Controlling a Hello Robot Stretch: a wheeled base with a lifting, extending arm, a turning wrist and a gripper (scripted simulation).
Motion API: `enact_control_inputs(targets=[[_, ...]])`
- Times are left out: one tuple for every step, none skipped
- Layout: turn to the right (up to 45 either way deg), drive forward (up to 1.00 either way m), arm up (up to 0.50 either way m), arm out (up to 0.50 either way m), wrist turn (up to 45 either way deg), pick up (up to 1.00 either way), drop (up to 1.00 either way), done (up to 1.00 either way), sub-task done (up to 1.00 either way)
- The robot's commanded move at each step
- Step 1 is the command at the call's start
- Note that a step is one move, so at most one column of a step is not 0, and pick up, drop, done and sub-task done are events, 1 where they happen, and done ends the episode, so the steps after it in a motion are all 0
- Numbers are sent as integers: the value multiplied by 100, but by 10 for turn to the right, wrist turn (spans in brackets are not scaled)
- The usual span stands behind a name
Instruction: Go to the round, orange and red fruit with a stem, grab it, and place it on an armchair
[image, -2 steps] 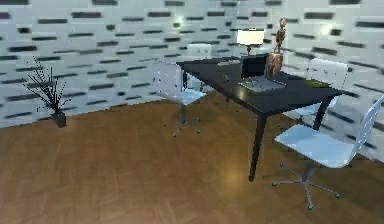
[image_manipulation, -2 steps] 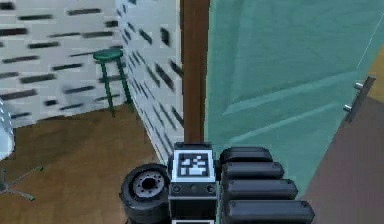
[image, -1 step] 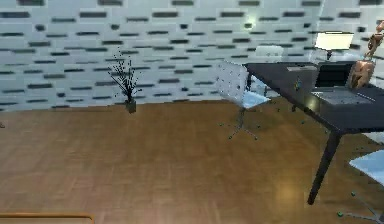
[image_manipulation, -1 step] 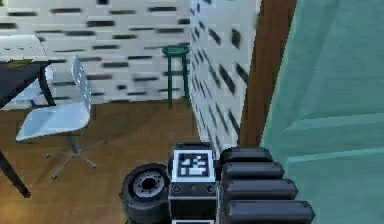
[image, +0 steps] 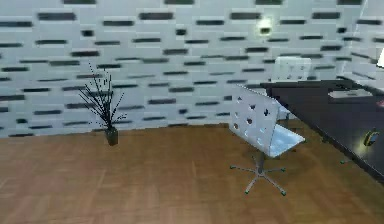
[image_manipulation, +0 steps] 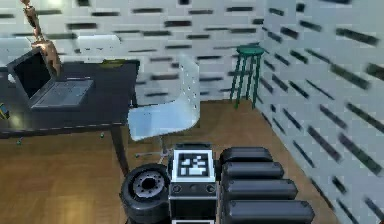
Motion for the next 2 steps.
enact_control_inputs(targets=[[-450,0,0,0,0,0,0,0,0],[-30,0,0,0,0,0,0,0,0]])
